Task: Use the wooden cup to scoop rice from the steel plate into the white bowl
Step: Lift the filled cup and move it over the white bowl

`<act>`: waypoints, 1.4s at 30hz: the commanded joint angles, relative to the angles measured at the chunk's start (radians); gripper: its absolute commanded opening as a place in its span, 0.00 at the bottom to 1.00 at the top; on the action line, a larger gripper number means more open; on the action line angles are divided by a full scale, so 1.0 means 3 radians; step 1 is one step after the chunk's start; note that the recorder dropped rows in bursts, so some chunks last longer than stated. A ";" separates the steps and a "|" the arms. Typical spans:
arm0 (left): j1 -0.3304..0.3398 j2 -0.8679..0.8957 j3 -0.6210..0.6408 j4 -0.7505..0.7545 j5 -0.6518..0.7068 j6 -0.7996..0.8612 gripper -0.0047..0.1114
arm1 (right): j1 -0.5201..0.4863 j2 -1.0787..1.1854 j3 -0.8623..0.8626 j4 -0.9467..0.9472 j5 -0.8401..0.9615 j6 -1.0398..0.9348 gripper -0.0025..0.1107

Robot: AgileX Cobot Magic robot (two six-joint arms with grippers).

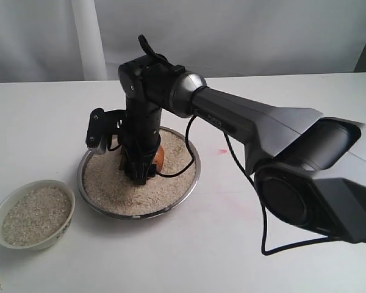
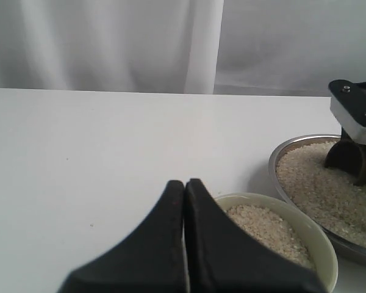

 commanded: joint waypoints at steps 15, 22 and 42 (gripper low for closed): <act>-0.0016 -0.0005 -0.0017 -0.0015 -0.0024 -0.0008 0.04 | -0.0097 -0.0413 0.0024 0.0638 0.0042 -0.0489 0.02; -0.0016 -0.0005 -0.0017 -0.0015 -0.0024 -0.0008 0.04 | -0.0225 -0.0528 0.0024 0.1278 0.0042 -0.0723 0.02; -0.0016 -0.0005 -0.0017 -0.0015 -0.0024 -0.0008 0.04 | 0.0422 -0.0848 0.0024 0.0389 0.0042 -0.0244 0.02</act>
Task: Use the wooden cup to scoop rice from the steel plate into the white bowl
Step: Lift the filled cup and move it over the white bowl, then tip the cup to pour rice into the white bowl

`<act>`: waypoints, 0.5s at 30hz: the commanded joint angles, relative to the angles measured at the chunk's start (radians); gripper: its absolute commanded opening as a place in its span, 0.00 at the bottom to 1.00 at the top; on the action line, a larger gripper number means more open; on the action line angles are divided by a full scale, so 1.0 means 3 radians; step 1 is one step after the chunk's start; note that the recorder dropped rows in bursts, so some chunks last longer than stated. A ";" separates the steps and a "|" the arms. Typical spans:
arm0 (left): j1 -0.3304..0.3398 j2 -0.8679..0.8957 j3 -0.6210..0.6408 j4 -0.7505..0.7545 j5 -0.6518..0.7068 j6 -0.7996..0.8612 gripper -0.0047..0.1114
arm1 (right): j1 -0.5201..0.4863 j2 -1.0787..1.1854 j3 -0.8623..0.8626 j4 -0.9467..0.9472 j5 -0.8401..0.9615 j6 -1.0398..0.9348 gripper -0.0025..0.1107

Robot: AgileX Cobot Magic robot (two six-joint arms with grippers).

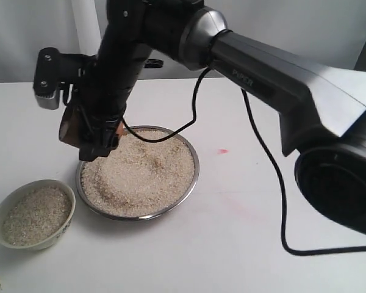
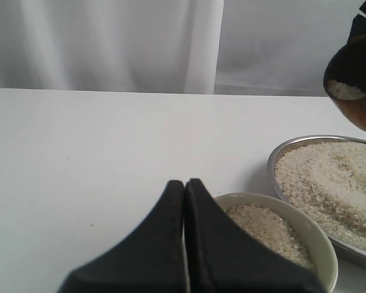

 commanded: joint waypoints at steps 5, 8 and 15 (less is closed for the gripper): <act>-0.0016 -0.0005 -0.0017 -0.0015 -0.0024 -0.0008 0.04 | 0.0649 -0.0098 -0.0003 -0.1070 -0.0007 0.0402 0.02; -0.0016 -0.0005 -0.0017 -0.0015 -0.0024 -0.0008 0.04 | 0.0792 -0.0098 -0.0003 -0.1133 -0.0007 0.0410 0.02; -0.0016 -0.0005 -0.0017 -0.0015 -0.0024 -0.0008 0.04 | 0.0928 -0.0091 -0.0003 -0.1416 -0.0007 0.0553 0.02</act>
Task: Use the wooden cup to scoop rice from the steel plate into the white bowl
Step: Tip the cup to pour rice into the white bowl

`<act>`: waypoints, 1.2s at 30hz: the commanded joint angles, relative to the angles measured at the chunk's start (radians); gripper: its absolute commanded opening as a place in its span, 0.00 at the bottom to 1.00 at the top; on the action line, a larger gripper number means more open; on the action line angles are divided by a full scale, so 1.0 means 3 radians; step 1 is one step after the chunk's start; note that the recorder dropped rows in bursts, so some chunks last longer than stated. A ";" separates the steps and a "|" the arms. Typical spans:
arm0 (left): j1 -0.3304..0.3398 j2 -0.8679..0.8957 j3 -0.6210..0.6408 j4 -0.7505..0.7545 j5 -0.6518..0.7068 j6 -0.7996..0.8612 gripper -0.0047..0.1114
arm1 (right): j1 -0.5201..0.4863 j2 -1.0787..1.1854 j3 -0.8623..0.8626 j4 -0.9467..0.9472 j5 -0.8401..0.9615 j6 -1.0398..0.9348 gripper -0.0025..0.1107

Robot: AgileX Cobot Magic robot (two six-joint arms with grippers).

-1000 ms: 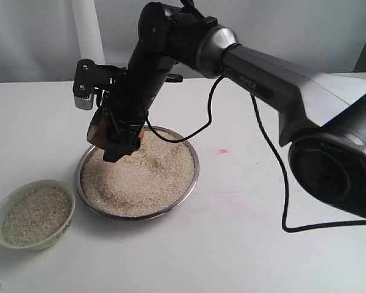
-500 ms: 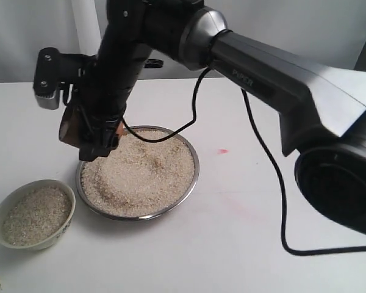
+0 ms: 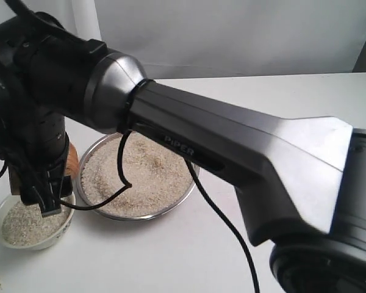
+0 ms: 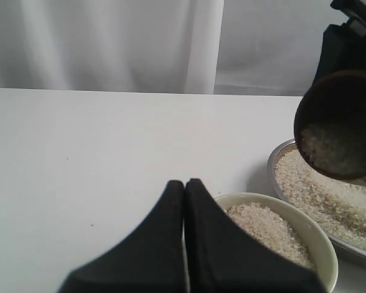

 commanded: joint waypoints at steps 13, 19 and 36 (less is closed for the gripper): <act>-0.0016 -0.0005 -0.0017 -0.0015 -0.0024 -0.0008 0.04 | 0.0016 -0.0014 -0.0003 -0.0420 -0.0416 0.0191 0.02; -0.0016 -0.0005 -0.0017 -0.0015 -0.0024 -0.0008 0.04 | 0.0016 0.0155 -0.0003 -0.0650 -0.0397 0.0101 0.02; -0.0016 -0.0005 -0.0017 -0.0015 -0.0024 -0.0008 0.04 | 0.0326 0.0470 -0.0003 -0.1757 -0.0480 0.0052 0.02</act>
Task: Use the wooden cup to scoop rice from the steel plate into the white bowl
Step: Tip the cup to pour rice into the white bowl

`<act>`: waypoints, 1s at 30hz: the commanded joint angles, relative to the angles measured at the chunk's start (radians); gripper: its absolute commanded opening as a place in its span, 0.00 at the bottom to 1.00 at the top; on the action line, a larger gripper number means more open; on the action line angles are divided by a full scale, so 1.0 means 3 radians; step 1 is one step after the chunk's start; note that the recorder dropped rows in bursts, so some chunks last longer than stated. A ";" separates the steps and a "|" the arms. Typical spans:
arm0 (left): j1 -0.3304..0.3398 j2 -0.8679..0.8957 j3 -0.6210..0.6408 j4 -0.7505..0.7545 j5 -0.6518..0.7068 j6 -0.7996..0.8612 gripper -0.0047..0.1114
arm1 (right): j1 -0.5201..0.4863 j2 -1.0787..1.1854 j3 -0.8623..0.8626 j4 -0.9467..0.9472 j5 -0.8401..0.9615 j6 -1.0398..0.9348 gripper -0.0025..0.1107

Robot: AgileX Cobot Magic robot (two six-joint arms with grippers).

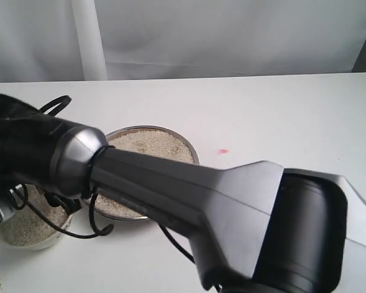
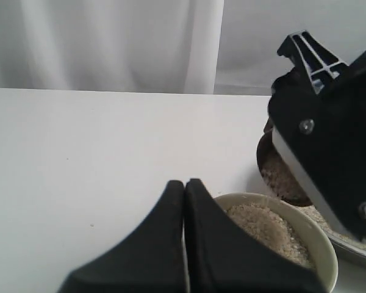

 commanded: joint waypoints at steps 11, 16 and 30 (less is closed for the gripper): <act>-0.0016 -0.0005 -0.0017 -0.0015 -0.0024 -0.0008 0.04 | 0.0233 0.0059 -0.0003 -0.0846 -0.0143 -0.0024 0.02; -0.0016 -0.0005 -0.0017 -0.0015 -0.0024 -0.0008 0.04 | 0.0247 0.0068 -0.0003 -0.0994 -0.0143 -0.0063 0.02; -0.0016 -0.0005 -0.0017 -0.0015 -0.0024 -0.0008 0.04 | 0.0338 0.0224 -0.0003 -0.1316 -0.0152 -0.0211 0.02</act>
